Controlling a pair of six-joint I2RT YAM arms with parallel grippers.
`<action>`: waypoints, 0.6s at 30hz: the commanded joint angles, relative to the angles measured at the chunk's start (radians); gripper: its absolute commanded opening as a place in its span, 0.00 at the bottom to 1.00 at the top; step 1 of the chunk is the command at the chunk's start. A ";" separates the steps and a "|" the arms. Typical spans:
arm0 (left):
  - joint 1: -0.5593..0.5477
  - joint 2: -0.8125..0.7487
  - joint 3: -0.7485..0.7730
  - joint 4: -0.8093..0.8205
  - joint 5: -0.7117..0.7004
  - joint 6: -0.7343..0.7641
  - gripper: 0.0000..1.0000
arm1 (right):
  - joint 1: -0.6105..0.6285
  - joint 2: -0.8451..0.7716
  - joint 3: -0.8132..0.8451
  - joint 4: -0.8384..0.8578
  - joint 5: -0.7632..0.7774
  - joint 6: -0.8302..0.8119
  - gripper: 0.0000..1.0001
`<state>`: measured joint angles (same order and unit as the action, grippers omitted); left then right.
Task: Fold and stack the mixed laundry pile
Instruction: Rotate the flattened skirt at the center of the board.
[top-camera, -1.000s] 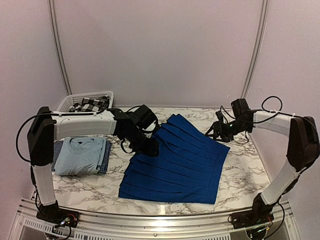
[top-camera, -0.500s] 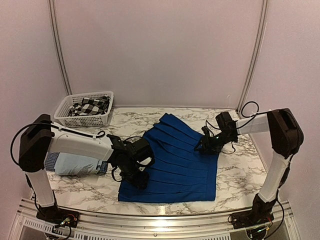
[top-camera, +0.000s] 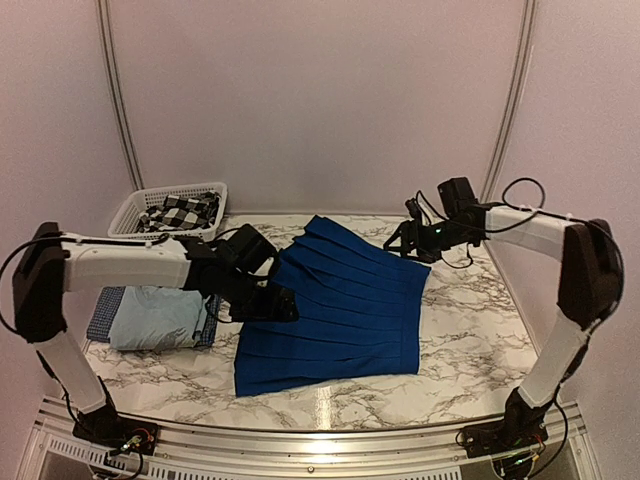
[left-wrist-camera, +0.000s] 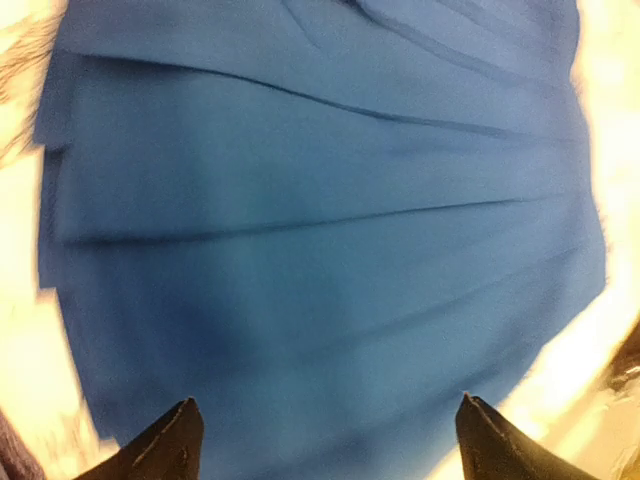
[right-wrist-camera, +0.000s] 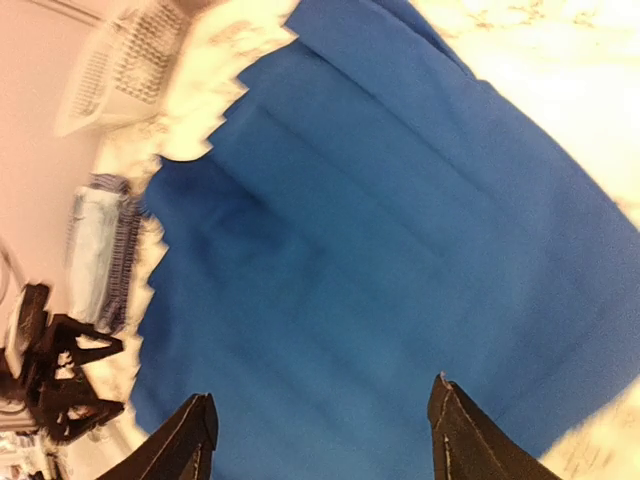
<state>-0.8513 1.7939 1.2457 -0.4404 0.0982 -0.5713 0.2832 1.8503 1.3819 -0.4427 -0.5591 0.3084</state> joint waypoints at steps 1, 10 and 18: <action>-0.008 -0.253 -0.189 0.109 0.016 -0.260 0.92 | 0.006 -0.316 -0.278 -0.004 -0.070 0.170 0.69; -0.160 -0.473 -0.322 -0.031 -0.087 -0.092 0.92 | 0.186 -0.761 -0.547 -0.204 0.182 0.049 0.59; -0.239 -0.428 -0.343 -0.125 -0.237 0.321 0.92 | 0.446 -0.693 -0.511 -0.299 0.354 -0.146 0.64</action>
<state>-1.0863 1.3563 0.9192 -0.5041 -0.0479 -0.4961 0.6487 1.1110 0.8314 -0.6807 -0.3000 0.2653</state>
